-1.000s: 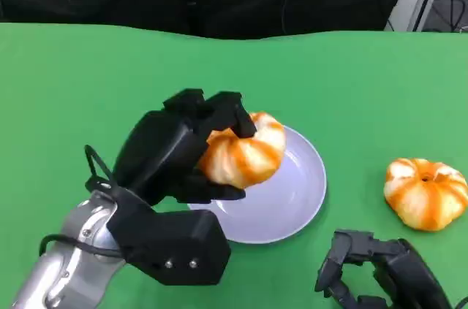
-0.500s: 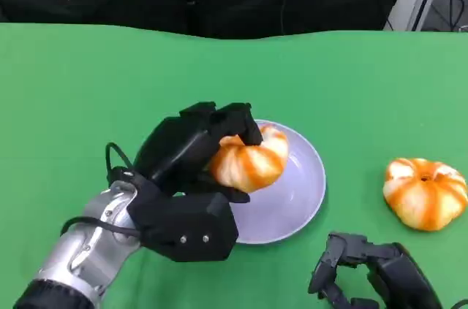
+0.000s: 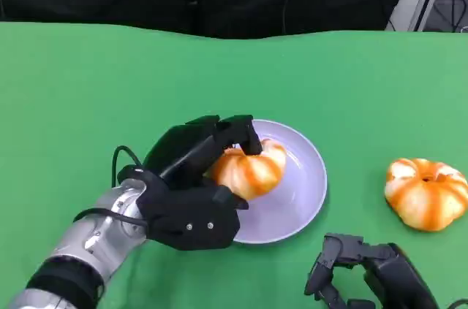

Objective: Grasp the bread from the table and place it into the plate.

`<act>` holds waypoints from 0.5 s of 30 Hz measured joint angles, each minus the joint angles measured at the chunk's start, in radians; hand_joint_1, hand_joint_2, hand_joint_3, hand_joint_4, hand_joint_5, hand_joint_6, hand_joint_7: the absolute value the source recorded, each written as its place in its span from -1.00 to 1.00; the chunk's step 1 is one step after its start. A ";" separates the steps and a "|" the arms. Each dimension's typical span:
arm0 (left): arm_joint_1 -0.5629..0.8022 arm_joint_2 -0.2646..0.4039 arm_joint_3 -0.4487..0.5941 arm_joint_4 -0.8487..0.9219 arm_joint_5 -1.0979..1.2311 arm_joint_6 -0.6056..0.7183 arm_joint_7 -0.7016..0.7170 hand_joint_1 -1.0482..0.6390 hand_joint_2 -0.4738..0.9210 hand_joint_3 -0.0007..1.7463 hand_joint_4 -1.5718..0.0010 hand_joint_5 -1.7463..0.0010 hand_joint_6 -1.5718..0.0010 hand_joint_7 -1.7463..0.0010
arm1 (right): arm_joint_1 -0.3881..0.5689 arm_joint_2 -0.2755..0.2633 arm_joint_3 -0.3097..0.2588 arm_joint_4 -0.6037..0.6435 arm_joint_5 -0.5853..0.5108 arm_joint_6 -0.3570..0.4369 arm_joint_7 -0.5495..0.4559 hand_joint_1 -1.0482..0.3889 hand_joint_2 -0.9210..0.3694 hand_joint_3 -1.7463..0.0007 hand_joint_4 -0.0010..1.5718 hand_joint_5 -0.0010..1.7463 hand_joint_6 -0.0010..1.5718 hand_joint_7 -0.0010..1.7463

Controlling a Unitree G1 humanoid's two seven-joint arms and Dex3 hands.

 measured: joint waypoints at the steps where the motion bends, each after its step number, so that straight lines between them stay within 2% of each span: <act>1: -0.005 -0.005 -0.001 0.010 0.000 0.000 0.000 0.14 0.86 -1.00 0.35 -0.97 0.31 -0.73 | 0.000 0.000 0.000 0.001 0.000 0.000 0.000 0.10 -0.54 -0.04 0.03 0.78 0.01 0.50; 5: -0.019 -0.017 -0.008 0.018 0.000 0.001 -0.004 0.15 0.84 -1.00 0.27 -0.77 0.19 -0.46 | 0.000 0.000 0.000 0.005 0.001 -0.002 0.000 0.08 -0.55 -0.03 0.02 0.80 0.01 0.49; 8: -0.022 -0.024 -0.012 0.015 -0.003 0.016 -0.034 0.07 0.83 -1.00 0.20 -0.47 0.00 0.01 | 0.000 0.000 0.000 0.006 0.001 -0.002 0.000 0.08 -0.56 -0.02 0.02 0.79 0.02 0.48; 12: -0.022 -0.027 -0.011 -0.012 -0.022 0.046 -0.082 -0.15 0.88 -0.99 0.16 -0.15 -0.08 0.34 | 0.000 0.000 0.003 0.005 0.001 -0.002 0.000 0.09 -0.56 -0.02 0.02 0.77 0.03 0.46; 15: -0.022 -0.024 -0.012 -0.038 -0.027 0.075 -0.119 -0.26 0.94 -0.99 0.08 0.18 -0.24 0.83 | 0.000 0.001 0.006 0.005 0.000 -0.002 -0.001 0.09 -0.56 -0.03 0.02 0.76 0.03 0.47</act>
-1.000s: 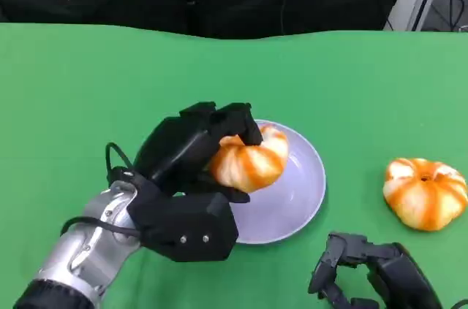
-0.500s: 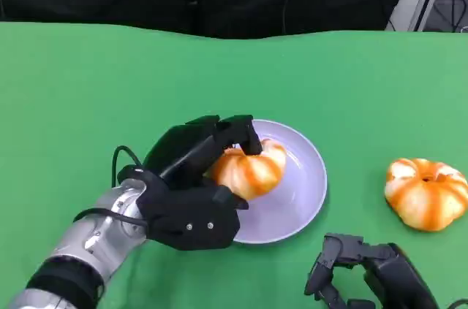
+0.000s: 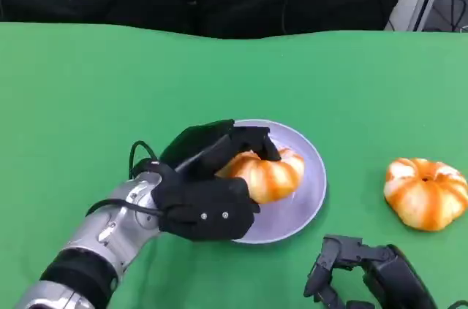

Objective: Grasp the bread from the table and place it into the plate.

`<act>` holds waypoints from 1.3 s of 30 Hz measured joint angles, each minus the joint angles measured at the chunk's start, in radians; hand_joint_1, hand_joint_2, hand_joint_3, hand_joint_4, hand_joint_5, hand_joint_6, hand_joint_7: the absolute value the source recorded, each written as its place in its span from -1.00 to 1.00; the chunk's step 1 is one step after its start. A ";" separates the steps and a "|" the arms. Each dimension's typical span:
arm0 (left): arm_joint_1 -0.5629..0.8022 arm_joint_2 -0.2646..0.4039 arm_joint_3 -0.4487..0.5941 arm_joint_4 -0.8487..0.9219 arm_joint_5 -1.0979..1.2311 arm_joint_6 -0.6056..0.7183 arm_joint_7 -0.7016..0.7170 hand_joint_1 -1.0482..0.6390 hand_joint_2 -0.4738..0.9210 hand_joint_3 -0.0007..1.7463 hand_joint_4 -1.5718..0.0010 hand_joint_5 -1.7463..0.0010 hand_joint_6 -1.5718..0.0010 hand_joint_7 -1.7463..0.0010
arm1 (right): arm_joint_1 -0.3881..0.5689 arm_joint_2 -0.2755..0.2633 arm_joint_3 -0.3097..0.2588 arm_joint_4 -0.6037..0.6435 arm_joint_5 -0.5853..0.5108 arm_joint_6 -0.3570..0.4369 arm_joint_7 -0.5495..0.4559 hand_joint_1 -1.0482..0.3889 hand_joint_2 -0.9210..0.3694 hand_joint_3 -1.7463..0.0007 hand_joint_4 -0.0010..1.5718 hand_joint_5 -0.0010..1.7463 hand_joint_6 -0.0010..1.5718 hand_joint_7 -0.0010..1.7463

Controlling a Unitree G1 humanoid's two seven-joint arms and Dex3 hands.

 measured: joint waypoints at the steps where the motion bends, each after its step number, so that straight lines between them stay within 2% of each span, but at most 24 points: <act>1: 0.000 0.002 -0.001 -0.003 0.000 0.005 -0.010 -0.31 0.97 -0.97 0.00 0.41 -0.23 0.91 | 0.000 0.001 0.000 0.000 0.000 0.000 0.000 0.08 -0.55 -0.03 0.02 0.76 0.03 0.46; 3: -0.001 0.007 -0.010 -0.004 0.001 0.012 -0.030 -0.41 0.99 -0.86 -0.09 0.78 -0.12 0.98 | 0.000 0.001 0.000 0.000 0.000 0.000 0.000 0.09 -0.55 -0.04 0.03 0.75 0.03 0.46; 8: -0.009 0.017 -0.036 0.005 0.012 0.032 -0.058 -0.53 1.00 -0.67 0.00 0.97 0.04 1.00 | -0.001 0.001 0.000 0.000 0.000 0.000 -0.002 0.09 -0.54 -0.05 0.03 0.76 0.04 0.46; 13: -0.037 0.019 -0.051 0.027 0.027 0.052 -0.074 -0.81 1.00 -0.36 0.10 1.00 0.25 1.00 | -0.001 0.001 0.000 0.000 0.000 0.000 -0.005 0.09 -0.54 -0.05 0.03 0.76 0.04 0.46; 17: -0.055 0.030 -0.057 0.046 0.024 0.059 -0.108 -0.92 1.00 -0.14 0.34 1.00 0.45 1.00 | -0.001 0.001 0.000 -0.001 0.001 0.002 -0.005 0.10 -0.54 -0.04 0.02 0.78 0.03 0.47; 22: -0.080 0.032 -0.053 0.085 -0.005 0.074 -0.171 -0.99 1.00 0.01 0.57 1.00 0.61 1.00 | -0.002 0.001 0.001 -0.001 0.007 0.002 -0.005 0.09 -0.53 -0.05 0.03 0.79 0.03 0.47; 27: -0.082 0.033 -0.056 0.093 -0.006 0.119 -0.186 -1.00 1.00 0.09 0.73 1.00 0.71 1.00 | -0.002 0.001 0.001 -0.001 0.005 0.000 -0.007 0.09 -0.52 -0.06 0.03 0.79 0.02 0.48; 32: -0.082 0.035 -0.064 0.090 0.006 0.153 -0.183 -1.00 1.00 0.13 0.81 1.00 0.76 1.00 | -0.002 0.001 0.001 -0.001 0.005 0.000 -0.007 0.10 -0.52 -0.07 0.03 0.78 0.02 0.49; 36: -0.081 0.035 -0.061 0.080 0.004 0.160 -0.171 -1.00 1.00 0.13 0.80 0.99 0.76 0.99 | -0.002 0.001 0.001 -0.001 0.005 0.000 -0.007 0.11 -0.51 -0.08 0.03 0.78 0.02 0.48; 39: -0.057 0.036 -0.019 0.046 -0.042 0.144 -0.156 -0.99 1.00 0.09 0.76 0.97 0.74 0.99 | -0.002 0.001 0.002 -0.002 0.004 0.000 -0.008 0.12 -0.50 -0.10 0.03 0.79 0.02 0.49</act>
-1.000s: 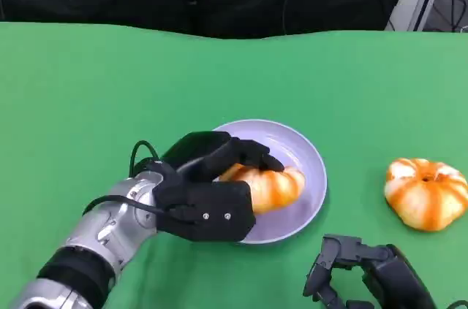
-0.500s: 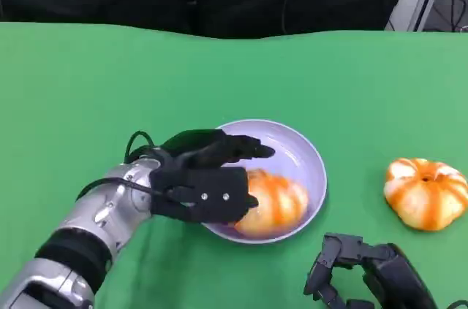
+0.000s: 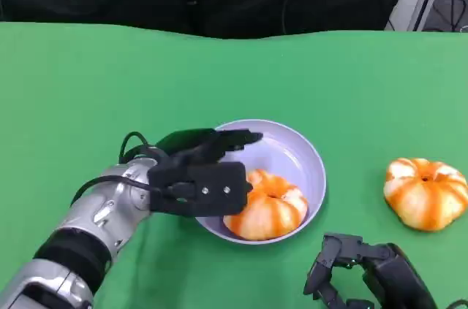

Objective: Grasp the bread from the table and place it into the plate.

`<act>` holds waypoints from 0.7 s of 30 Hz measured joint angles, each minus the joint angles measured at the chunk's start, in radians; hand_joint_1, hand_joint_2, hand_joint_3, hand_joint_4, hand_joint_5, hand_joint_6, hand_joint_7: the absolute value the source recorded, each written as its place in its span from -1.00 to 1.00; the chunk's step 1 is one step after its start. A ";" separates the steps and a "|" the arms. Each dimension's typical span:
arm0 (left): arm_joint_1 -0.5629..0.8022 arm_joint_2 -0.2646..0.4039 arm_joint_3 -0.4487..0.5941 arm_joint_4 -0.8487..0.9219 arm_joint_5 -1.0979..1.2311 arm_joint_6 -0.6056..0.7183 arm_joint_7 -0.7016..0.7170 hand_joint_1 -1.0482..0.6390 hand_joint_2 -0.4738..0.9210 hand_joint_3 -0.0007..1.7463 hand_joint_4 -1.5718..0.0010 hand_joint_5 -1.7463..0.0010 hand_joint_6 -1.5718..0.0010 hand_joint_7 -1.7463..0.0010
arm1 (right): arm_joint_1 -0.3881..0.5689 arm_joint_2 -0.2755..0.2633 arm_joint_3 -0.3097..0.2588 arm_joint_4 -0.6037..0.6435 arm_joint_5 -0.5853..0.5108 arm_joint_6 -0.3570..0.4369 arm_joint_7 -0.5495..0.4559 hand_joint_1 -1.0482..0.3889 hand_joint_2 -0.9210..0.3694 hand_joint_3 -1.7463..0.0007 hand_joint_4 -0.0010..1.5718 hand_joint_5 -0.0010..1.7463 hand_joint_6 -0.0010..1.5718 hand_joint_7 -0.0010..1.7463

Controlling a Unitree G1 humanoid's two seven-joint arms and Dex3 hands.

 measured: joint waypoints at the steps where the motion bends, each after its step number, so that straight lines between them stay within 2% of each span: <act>1: 0.013 0.000 0.022 -0.016 -0.030 -0.013 0.001 -0.97 1.00 0.05 0.74 0.97 0.72 0.98 | 0.000 0.000 0.000 0.000 0.000 0.000 0.000 0.12 -0.50 -0.10 0.03 0.79 0.02 0.49; 8: 0.101 -0.016 0.189 -0.089 -0.318 -0.095 -0.095 -0.88 1.00 -0.06 0.64 0.96 0.66 0.98 | 0.000 0.000 0.000 0.000 0.001 -0.002 0.000 0.10 -0.51 -0.09 0.03 0.80 0.01 0.49; 18: 0.178 -0.034 0.277 -0.161 -0.460 -0.116 -0.151 -0.84 1.00 -0.16 0.52 0.95 0.55 0.96 | -0.001 -0.001 0.000 0.000 0.003 -0.003 0.001 0.12 -0.51 -0.10 0.03 0.79 0.01 0.50; 21: 0.219 -0.049 0.317 -0.220 -0.541 -0.119 -0.182 -0.81 1.00 -0.26 0.47 0.96 0.50 0.97 | -0.003 -0.002 0.000 0.001 0.004 -0.004 0.003 0.12 -0.52 -0.09 0.03 0.79 0.01 0.51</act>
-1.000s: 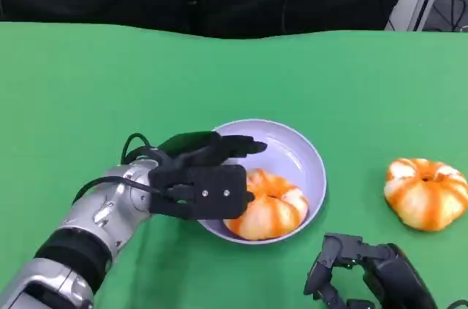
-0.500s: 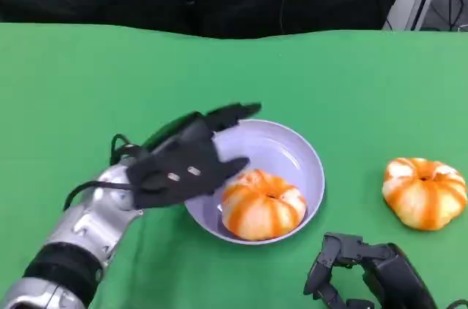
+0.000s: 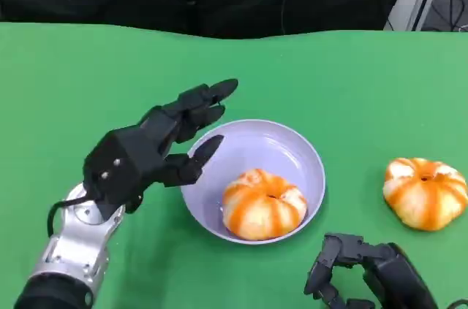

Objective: Grasp the bread from the table and place it into the plate.

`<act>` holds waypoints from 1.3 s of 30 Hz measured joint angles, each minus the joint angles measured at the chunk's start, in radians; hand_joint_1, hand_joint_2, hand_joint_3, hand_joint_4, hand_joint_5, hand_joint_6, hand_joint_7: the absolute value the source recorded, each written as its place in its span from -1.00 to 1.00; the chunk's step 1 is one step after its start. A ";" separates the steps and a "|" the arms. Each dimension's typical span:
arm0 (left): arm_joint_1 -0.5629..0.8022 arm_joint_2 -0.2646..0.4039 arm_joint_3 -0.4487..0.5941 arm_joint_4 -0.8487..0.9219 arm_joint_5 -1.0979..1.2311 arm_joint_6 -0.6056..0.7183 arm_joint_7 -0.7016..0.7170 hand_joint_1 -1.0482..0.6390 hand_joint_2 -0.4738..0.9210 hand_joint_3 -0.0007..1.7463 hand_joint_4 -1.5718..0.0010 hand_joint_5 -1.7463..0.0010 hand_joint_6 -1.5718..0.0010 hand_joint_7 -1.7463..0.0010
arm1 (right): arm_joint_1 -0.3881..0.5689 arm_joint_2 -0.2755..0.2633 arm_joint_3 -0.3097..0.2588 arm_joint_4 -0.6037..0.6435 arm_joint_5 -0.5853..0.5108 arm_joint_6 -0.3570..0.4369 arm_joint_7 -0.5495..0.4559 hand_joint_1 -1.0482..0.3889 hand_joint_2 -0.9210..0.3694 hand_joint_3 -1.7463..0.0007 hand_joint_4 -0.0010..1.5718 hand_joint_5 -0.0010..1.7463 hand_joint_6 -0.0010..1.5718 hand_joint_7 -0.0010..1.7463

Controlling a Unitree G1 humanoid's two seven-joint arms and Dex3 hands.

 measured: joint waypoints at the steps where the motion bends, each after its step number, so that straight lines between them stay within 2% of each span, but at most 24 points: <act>1: 0.025 -0.008 0.021 -0.033 -0.051 0.000 -0.023 -0.81 1.00 -0.27 0.46 0.96 0.50 0.97 | -0.001 -0.001 -0.001 0.000 0.001 0.000 0.000 0.12 -0.52 -0.08 0.03 0.79 0.01 0.51; 7: 0.107 -0.014 0.069 -0.128 -0.145 0.012 -0.075 -0.80 1.00 -0.32 0.44 0.97 0.49 0.98 | -0.003 -0.006 -0.003 0.003 0.004 0.000 0.008 0.13 -0.52 -0.08 0.04 0.76 0.01 0.50; 16: 0.111 -0.019 0.074 -0.144 -0.145 0.027 -0.090 -0.80 1.00 -0.32 0.44 0.98 0.48 0.99 | -0.003 -0.007 -0.003 0.004 0.004 0.000 0.009 0.13 -0.53 -0.07 0.05 0.75 0.01 0.50; 17: 0.111 -0.019 0.075 -0.144 -0.145 0.028 -0.090 -0.78 1.00 -0.37 0.37 0.96 0.44 0.98 | -0.003 -0.007 -0.003 0.004 0.004 0.000 0.009 0.13 -0.53 -0.07 0.04 0.76 0.01 0.50; 24: 0.280 -0.056 0.110 -0.294 -0.255 0.016 -0.124 -0.74 1.00 -0.40 0.30 0.95 0.40 0.97 | -0.001 -0.013 -0.003 0.001 0.006 0.002 0.017 0.12 -0.54 -0.06 0.03 0.77 0.01 0.51; 36: 0.339 -0.073 0.130 -0.352 -0.301 0.017 -0.145 -0.72 1.00 -0.44 0.27 0.96 0.38 0.98 | -0.002 -0.013 -0.003 0.009 0.010 -0.005 0.019 0.11 -0.53 -0.06 0.04 0.77 0.00 0.51; 39: 0.377 -0.096 0.141 -0.359 -0.349 0.013 -0.170 -0.72 1.00 -0.47 0.24 0.96 0.36 0.98 | -0.003 -0.013 -0.003 0.006 0.013 -0.004 0.023 0.12 -0.53 -0.07 0.04 0.78 0.00 0.51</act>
